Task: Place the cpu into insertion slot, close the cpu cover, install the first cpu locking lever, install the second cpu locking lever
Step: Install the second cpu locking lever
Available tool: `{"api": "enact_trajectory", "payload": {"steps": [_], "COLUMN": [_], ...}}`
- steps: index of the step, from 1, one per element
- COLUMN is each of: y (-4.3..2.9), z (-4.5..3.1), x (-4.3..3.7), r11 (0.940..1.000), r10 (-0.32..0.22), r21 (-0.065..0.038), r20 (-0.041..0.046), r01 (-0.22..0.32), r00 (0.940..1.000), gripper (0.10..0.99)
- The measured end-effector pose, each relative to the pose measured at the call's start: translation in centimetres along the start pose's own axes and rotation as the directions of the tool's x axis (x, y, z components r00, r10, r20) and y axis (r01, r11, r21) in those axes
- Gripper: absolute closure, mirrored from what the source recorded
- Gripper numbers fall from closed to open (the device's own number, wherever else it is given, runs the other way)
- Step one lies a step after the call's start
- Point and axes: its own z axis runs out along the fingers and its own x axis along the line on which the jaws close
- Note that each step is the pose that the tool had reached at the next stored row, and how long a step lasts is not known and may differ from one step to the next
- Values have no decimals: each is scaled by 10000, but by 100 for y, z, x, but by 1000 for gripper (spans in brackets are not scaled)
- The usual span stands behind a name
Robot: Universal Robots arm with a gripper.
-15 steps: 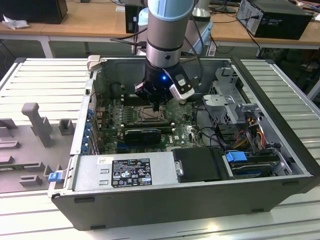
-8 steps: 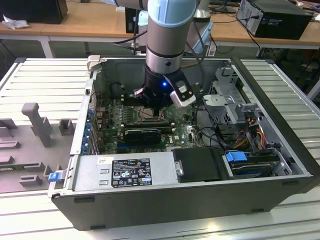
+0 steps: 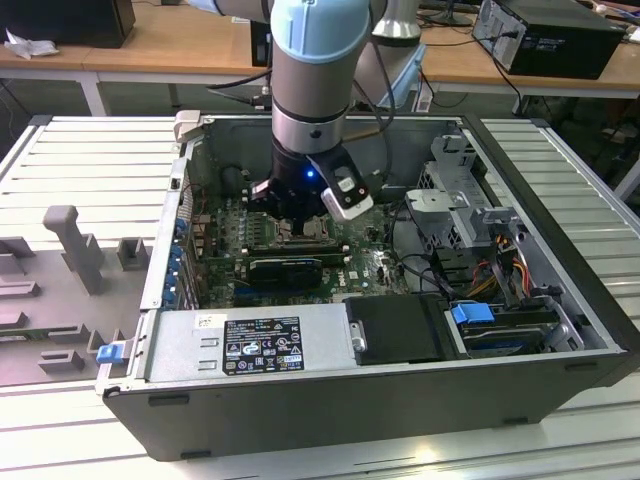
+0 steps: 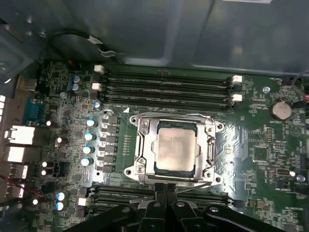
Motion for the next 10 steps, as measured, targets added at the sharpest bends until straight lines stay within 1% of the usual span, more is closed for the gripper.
{"api": "enact_trajectory", "payload": {"steps": [3,5,6,7,8,10], "y": [-10,-16,-16,-21,-30,-73], "z": [63,108,115,119,118,112], "x": [4,39,78,124,146,193], "r11": [10000,10000,10000,9999,9999,9997], "r10": [-6,-14,-15,-16,-16,-18], "r21": [-6,-31,-62,-118,-153,-259], "r20": [-1,-1,0,5,8,17], "r01": [6,14,15,16,17,19], "r00": [10000,10000,10000,10000,10000,10000], "gripper": [980,980,980,980,980,980]}}
